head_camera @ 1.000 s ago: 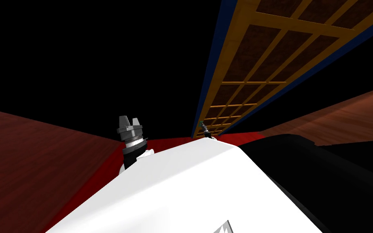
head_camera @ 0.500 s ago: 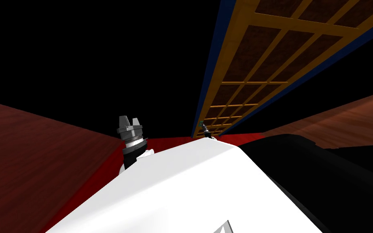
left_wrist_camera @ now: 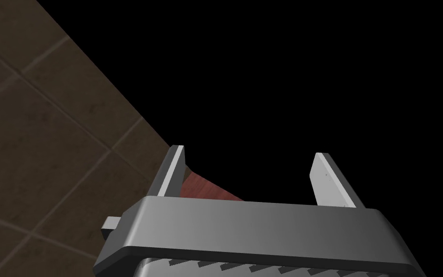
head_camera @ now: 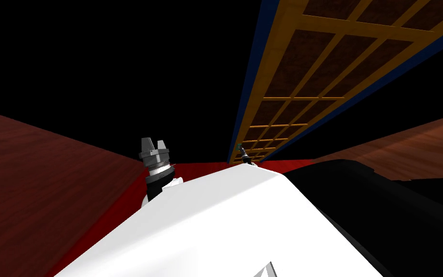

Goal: Pull the door open

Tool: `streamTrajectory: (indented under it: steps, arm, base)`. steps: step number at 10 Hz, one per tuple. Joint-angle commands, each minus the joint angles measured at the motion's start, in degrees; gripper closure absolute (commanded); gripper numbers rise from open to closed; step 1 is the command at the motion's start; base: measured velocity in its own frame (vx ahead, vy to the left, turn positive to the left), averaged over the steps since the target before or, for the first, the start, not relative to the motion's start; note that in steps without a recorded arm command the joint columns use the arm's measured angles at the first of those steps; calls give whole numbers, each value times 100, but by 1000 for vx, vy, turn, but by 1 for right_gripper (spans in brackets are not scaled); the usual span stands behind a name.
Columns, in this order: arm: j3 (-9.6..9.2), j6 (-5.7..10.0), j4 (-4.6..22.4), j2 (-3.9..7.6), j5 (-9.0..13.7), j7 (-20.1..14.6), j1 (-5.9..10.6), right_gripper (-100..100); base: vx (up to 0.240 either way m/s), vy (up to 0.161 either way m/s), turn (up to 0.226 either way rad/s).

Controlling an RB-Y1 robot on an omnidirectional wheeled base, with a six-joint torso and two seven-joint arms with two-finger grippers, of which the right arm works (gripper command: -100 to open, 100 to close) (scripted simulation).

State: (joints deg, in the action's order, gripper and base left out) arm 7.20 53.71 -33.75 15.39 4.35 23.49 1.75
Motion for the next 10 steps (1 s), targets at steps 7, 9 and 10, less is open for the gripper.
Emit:
streamTrajectory:
  steps: [7, 9, 10]
  arm:
    - [-152, -22, -7, -35, 267, -1093, -1, 100]
    - [-177, -27, -10, -32, 331, -1325, 1, 100]
    - [-202, -32, -13, -29, 394, -1550, 3, 100]
  base:
    - [-29, -17, 45]
    - [-26, -10, 36]
    - [-23, -14, 40]
